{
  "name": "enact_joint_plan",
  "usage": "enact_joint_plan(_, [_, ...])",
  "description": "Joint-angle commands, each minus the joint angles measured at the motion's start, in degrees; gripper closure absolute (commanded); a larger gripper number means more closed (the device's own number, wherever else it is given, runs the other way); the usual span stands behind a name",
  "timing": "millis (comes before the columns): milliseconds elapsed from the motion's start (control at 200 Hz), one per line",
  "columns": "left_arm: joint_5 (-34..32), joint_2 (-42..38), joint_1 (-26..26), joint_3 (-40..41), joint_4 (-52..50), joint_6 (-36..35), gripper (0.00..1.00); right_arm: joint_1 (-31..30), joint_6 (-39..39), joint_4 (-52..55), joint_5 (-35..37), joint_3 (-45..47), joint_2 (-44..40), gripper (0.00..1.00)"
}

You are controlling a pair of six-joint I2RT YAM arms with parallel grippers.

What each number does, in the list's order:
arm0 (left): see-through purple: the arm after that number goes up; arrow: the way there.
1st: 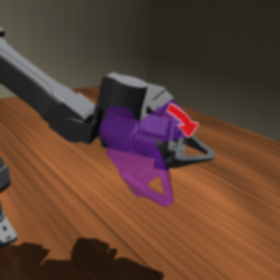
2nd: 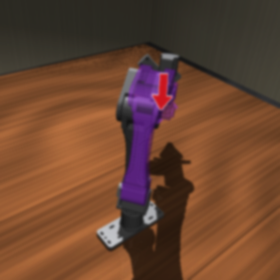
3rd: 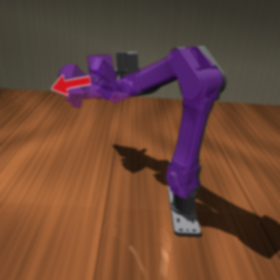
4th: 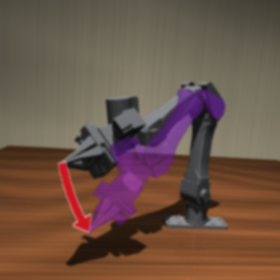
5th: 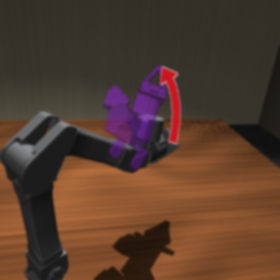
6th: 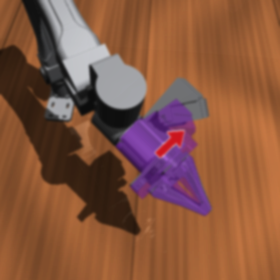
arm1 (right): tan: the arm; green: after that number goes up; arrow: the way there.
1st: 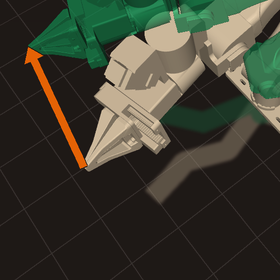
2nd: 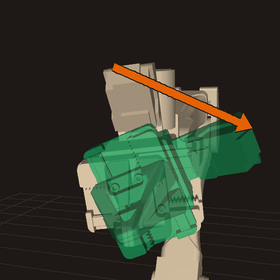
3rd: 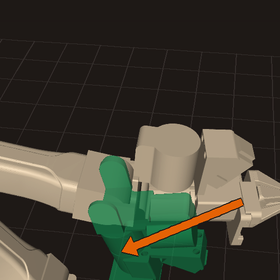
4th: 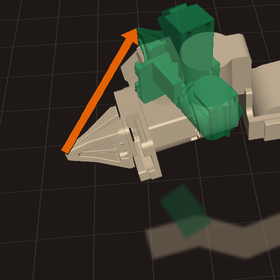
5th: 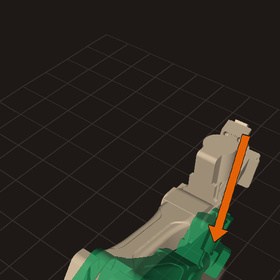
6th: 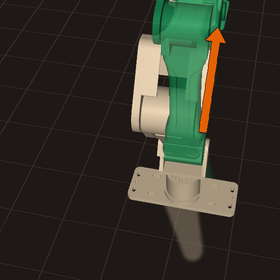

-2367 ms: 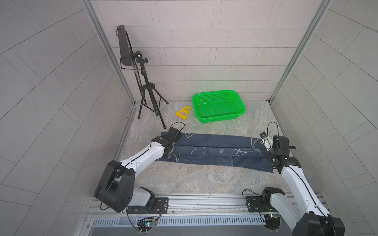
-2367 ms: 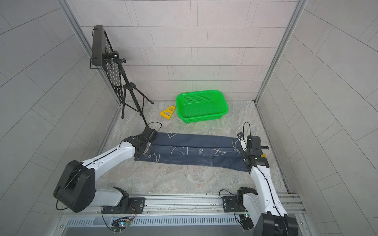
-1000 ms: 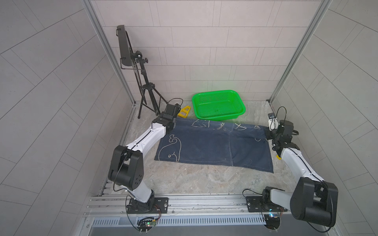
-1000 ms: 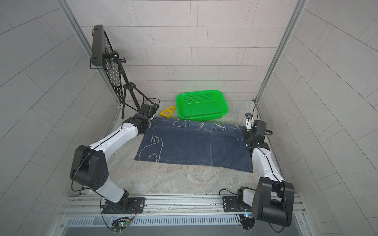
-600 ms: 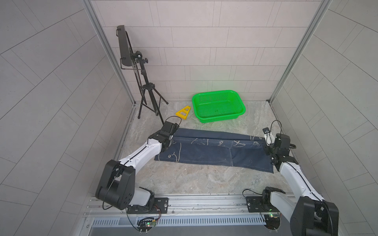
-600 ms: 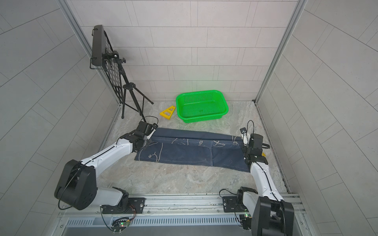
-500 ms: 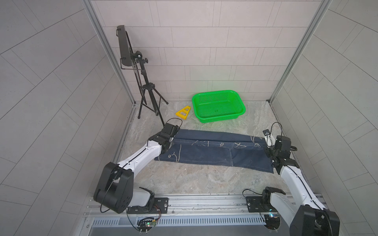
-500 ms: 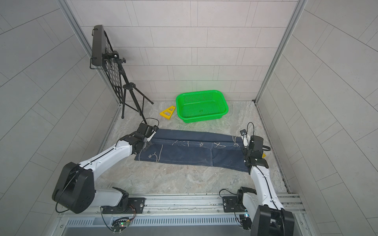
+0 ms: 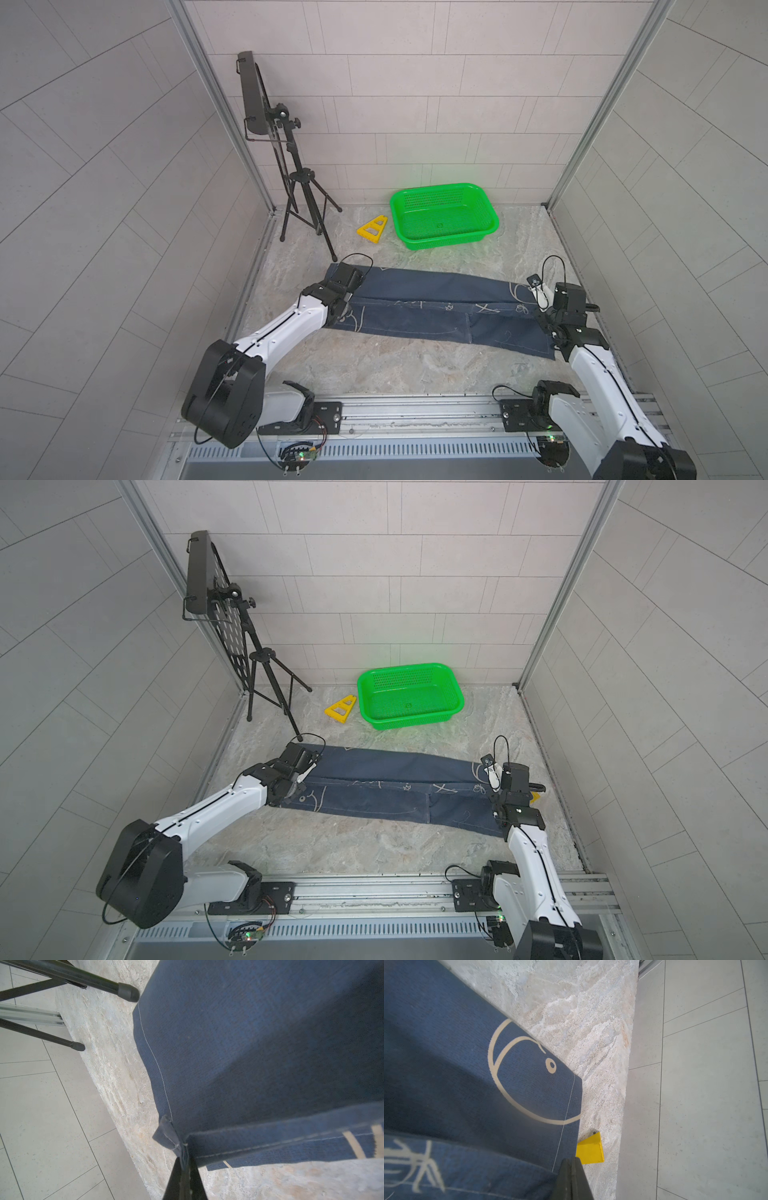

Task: Roll up the pillowcase
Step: Fold the pillowcase at the center of the board.

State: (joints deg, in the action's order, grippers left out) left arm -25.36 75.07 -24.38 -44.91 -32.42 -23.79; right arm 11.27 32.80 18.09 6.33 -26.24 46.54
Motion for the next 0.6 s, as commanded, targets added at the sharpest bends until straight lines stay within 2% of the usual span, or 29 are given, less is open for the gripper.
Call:
enact_joint_plan(0, [-4.0, -1.2, 0.2, -2.1, -3.8, 0.9, 1.0, 0.1, -0.4, 3.9, 3.2, -3.1, -1.1, 0.97])
enact_joint_plan(305, [-5.2, -4.2, 0.2, -2.1, -5.7, 0.6, 1.0, -0.8, -2.6, 11.7, 2.9, -7.4, -3.6, 0.97])
enact_joint_plan(500, [-2.4, -4.7, 0.2, -0.2, -5.5, 0.8, 1.0, -2.4, 0.8, 16.7, 6.2, -5.3, -4.1, 0.96])
enact_joint_plan(595, [-0.1, -3.6, 0.0, 0.7, -5.2, 2.0, 1.0, -3.1, 1.8, 17.3, 5.5, -3.9, -4.2, 0.95])
